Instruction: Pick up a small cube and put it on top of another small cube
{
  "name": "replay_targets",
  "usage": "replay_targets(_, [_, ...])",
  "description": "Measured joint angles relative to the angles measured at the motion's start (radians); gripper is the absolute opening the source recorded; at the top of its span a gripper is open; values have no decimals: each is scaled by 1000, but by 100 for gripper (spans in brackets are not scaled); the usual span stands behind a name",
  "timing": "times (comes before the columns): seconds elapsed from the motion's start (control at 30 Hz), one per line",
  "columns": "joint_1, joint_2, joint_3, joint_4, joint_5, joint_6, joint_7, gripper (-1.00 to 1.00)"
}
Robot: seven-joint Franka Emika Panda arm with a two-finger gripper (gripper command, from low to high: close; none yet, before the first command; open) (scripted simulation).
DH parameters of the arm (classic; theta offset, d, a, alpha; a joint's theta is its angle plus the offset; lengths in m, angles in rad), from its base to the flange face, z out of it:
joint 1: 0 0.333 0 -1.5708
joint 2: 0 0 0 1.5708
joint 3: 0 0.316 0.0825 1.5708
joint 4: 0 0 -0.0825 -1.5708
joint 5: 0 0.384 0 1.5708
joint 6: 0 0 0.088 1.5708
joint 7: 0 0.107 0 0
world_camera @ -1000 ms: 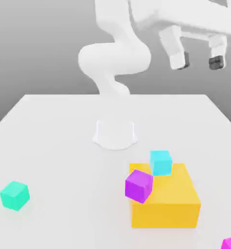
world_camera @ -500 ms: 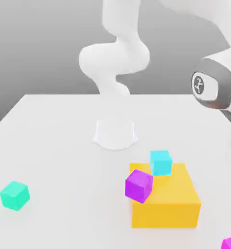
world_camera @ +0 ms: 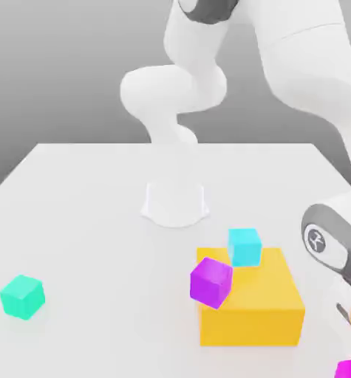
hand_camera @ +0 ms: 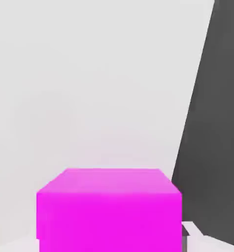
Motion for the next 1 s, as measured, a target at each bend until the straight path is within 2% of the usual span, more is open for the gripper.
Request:
replay_targets(0.13, [-7, -133, 6, -49, 22, -85, 7, -100])
replay_targets(0.5, [-24, -525, -8, -350, 124, -180, 191, -100])
replay_targets(1.0, [-87, -1068, 20, -771, 126, -297, 535, -100])
